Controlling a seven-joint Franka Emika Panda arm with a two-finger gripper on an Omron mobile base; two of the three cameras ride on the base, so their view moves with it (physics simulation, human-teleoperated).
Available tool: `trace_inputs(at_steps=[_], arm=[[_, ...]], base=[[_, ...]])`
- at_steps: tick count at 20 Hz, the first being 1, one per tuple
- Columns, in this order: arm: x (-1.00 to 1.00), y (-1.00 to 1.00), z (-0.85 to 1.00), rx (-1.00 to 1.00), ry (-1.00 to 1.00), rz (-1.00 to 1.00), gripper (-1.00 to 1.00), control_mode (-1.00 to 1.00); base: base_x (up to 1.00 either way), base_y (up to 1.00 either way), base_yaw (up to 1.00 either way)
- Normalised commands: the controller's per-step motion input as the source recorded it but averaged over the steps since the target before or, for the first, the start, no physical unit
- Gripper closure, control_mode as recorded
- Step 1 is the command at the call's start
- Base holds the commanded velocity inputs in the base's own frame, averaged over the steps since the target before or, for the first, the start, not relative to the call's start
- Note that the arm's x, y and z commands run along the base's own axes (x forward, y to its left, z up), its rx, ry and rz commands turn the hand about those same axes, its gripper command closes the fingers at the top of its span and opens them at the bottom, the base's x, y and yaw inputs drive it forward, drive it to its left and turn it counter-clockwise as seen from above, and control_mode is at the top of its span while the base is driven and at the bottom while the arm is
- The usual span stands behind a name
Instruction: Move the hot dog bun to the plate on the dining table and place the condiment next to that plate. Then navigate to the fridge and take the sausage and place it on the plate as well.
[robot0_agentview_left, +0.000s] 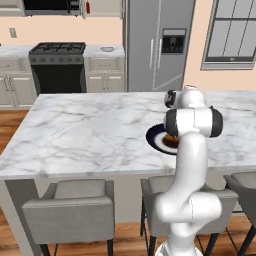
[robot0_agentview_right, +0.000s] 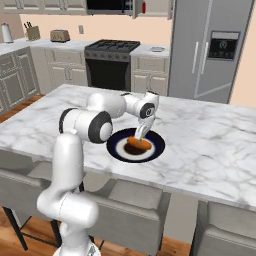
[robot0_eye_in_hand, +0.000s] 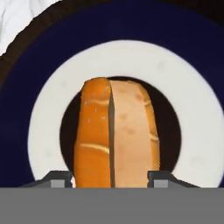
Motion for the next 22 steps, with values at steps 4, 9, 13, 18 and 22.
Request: trace_inputs(at_steps=[4,9,13,18,22], arm=[[-0.62,0.04,0.00,0.00,-0.38,0.00,-1.00,-1.00],[-0.71,0.10,0.21,0.00,-0.46,0.00,-1.00,-1.00],[-0.65,0.20,0.61,0.00,-0.39,0.05,-1.00,-1.00],[-0.51,0.36,0.82,0.00,-0.18,0.05,-1.00,-1.00],[-0.28,0.34,0.97,0.01,0.00,0.00,-1.00,-1.00]], base=[[0.00,0.00,0.00],[0.00,0.00,0.00],[0.00,0.00,0.00],[0.00,0.00,0.00],[0.00,0.00,0.00]])
